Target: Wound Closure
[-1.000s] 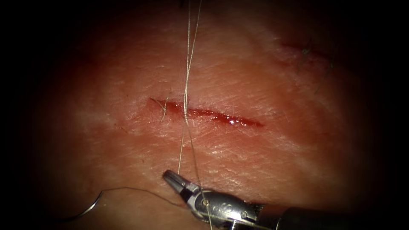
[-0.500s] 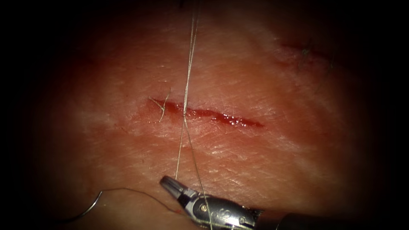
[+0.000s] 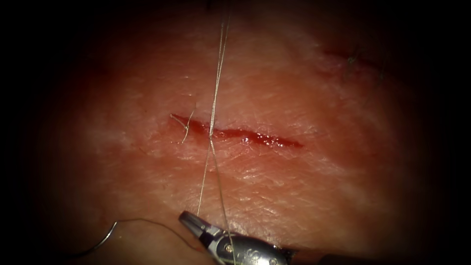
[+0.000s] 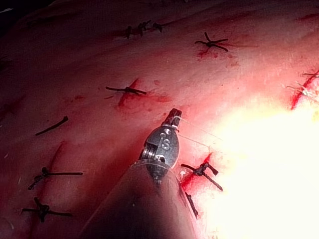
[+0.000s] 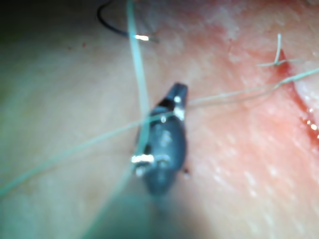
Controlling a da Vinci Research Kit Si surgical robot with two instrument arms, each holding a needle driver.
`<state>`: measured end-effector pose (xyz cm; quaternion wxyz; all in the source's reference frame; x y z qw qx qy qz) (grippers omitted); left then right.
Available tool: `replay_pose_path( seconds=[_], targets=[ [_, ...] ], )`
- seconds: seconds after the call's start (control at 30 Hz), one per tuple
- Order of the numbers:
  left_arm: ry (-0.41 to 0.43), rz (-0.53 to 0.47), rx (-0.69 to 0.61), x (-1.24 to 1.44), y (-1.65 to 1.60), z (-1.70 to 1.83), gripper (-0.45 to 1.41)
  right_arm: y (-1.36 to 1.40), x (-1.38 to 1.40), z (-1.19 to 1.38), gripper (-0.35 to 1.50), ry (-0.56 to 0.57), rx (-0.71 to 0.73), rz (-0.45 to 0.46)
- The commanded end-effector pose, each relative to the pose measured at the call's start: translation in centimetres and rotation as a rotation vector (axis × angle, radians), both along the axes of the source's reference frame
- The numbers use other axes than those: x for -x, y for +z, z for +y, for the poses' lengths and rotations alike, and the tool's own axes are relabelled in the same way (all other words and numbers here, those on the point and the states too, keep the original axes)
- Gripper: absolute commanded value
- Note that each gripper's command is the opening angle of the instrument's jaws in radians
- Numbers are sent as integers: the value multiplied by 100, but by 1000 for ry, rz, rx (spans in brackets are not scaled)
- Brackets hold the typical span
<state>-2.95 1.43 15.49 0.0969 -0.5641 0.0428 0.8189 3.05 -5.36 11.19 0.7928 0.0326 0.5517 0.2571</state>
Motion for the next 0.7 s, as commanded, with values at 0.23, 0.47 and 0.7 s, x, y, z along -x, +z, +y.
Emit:
replay_pose_path(
  seconds=[0.23, 0.47, 0.7],
  targets=[
    [-3, 0, 1, 6, 4, 6, -45, 3, -6, -10, -35, -11, -2, 3],
    [-2, 1, 4, 5, 3, 9, -45, 0, -9, -25, -35, -36, 8, 6],
    [-2, 1, 4, 5, 3, 9, -45, -3, -9, -27, -35, -40, 2, 12]
  ],
)
